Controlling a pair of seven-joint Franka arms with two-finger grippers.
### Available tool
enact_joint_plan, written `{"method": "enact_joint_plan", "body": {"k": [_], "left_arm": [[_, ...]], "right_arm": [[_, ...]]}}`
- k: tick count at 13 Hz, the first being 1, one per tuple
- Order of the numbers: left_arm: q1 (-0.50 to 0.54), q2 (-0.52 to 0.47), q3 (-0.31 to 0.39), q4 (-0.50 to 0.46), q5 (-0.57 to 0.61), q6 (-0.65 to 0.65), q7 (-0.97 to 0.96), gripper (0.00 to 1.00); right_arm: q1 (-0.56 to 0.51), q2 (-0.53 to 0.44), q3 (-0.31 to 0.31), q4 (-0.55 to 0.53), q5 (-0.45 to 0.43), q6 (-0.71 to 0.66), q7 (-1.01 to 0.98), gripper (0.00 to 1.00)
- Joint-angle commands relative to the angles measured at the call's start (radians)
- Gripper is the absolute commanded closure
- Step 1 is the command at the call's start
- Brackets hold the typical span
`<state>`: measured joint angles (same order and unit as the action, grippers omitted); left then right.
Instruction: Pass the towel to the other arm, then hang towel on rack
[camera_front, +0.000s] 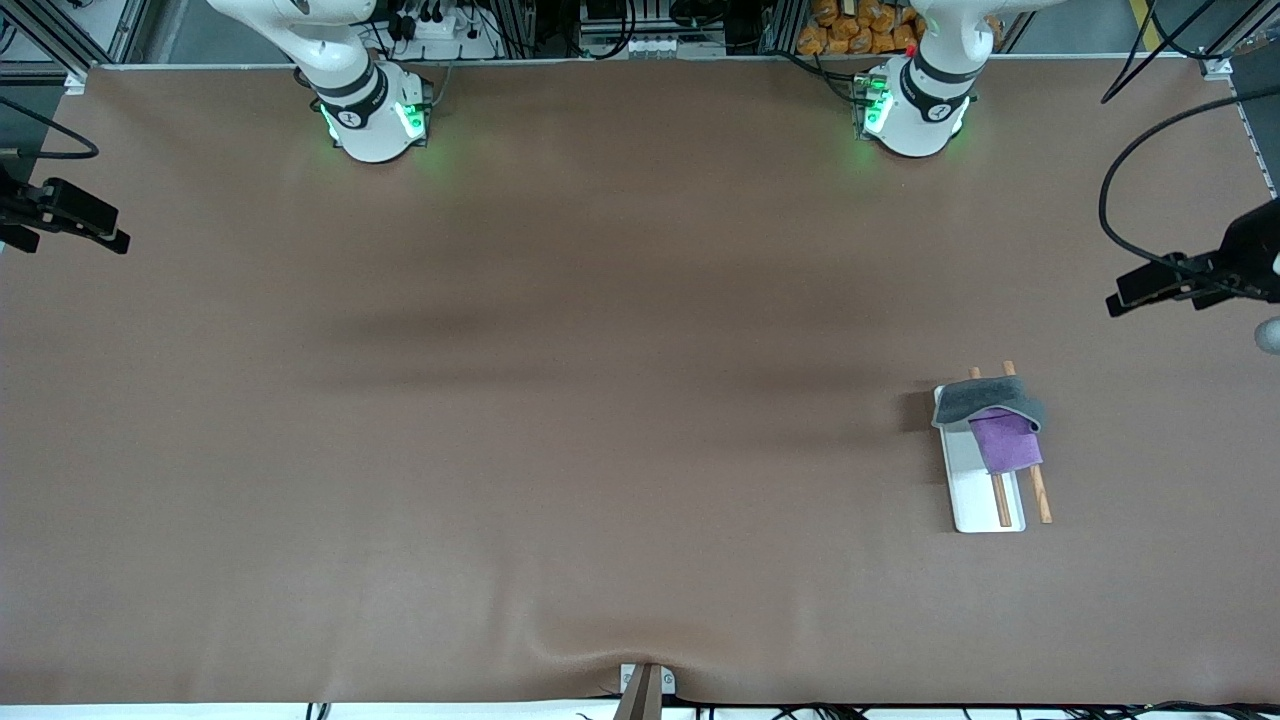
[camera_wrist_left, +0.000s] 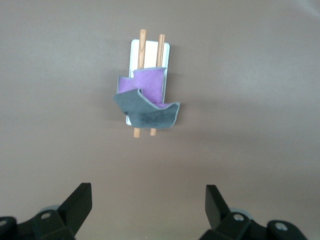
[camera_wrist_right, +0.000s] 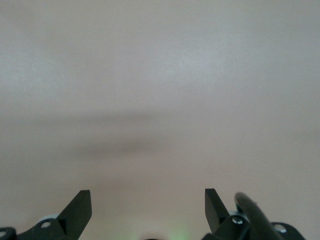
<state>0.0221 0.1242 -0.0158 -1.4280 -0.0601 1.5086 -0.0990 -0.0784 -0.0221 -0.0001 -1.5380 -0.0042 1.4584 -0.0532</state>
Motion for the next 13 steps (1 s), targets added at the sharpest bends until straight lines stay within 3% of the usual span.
{"method": "enact_joint_plan", "body": {"k": [1, 6, 13], "left_arm": [[-0.048, -0.113, 0.04, -0.126, 0.025, 0.018, -0.007, 0.0], [-0.074, -0.196, 0.043, -0.222, 0.026, 0.039, -0.033, 0.0], [-0.074, -0.236, 0.036, -0.219, 0.075, -0.02, -0.033, 0.0]], "right_arm": [[-0.006, 0.004, 0.005, 0.01, -0.011, -0.012, -0.01, 0.0], [0.002, 0.013, 0.005, 0.012, -0.019, -0.007, 0.001, 0.0], [-0.004, 0.021, 0.005, 0.012, -0.005, -0.001, 0.004, 0.0]]}}
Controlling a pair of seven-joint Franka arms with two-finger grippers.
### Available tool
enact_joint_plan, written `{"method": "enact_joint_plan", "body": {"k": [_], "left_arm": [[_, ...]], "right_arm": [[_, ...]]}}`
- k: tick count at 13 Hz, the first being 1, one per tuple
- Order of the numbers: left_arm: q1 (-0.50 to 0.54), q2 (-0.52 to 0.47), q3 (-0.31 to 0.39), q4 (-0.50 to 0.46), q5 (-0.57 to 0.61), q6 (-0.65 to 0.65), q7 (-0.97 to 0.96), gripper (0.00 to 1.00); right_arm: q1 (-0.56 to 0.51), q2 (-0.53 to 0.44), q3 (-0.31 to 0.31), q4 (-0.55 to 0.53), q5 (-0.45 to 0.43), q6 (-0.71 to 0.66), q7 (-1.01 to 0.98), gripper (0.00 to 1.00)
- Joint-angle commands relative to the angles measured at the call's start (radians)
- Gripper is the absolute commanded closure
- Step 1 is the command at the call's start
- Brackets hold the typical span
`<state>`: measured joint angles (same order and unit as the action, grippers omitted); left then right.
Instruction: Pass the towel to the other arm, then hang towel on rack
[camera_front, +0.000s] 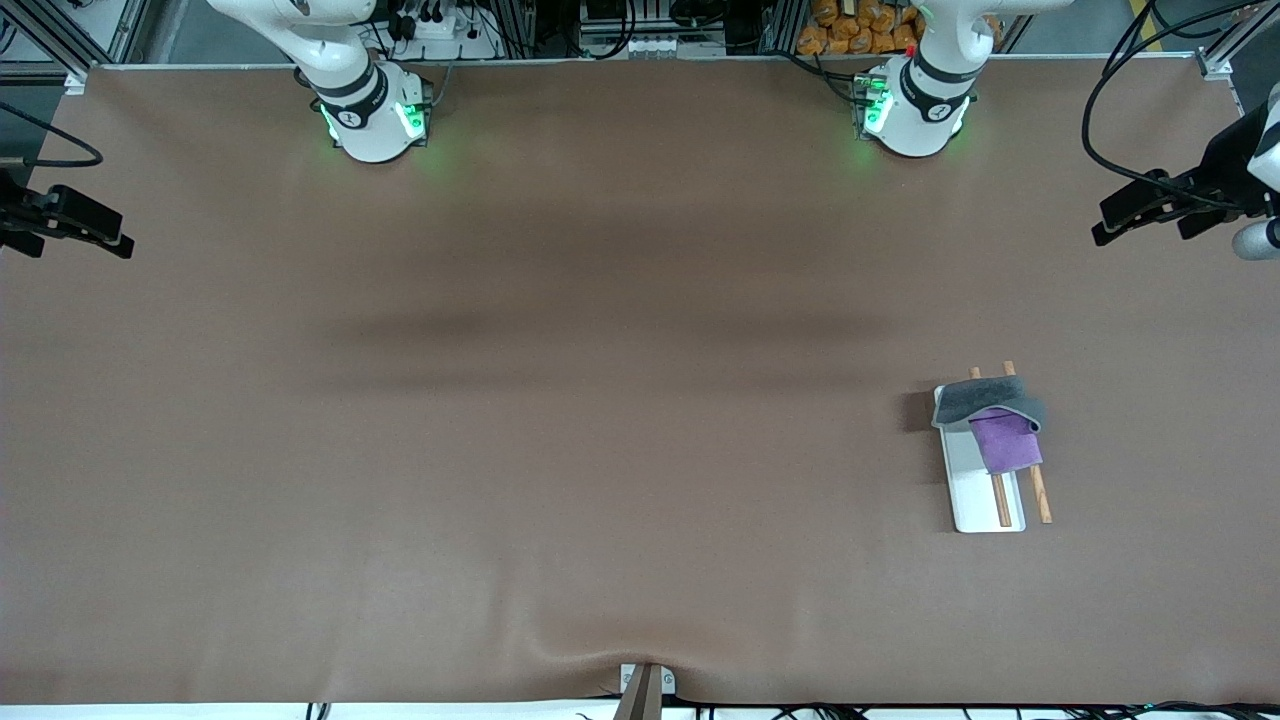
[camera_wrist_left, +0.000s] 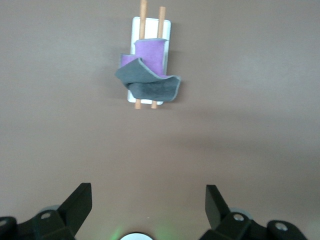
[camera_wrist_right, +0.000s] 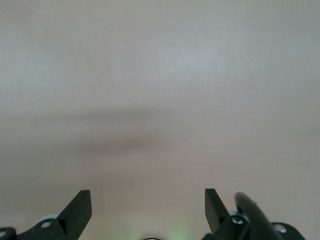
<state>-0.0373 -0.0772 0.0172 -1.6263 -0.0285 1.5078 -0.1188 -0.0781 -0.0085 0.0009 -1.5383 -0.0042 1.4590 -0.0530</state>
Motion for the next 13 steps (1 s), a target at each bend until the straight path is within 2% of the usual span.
{"method": "enact_joint_plan", "body": {"k": [1, 13], "left_arm": [[-0.015, -0.036, 0.003, -0.02, 0.045, -0.023, -0.015, 0.0], [-0.029, -0.044, -0.014, 0.022, 0.084, -0.06, -0.064, 0.0]], "right_arm": [[-0.005, 0.007, 0.004, 0.012, -0.005, -0.002, 0.004, 0.0], [-0.014, 0.007, 0.001, 0.029, -0.005, -0.011, 0.002, 0.0]]}}
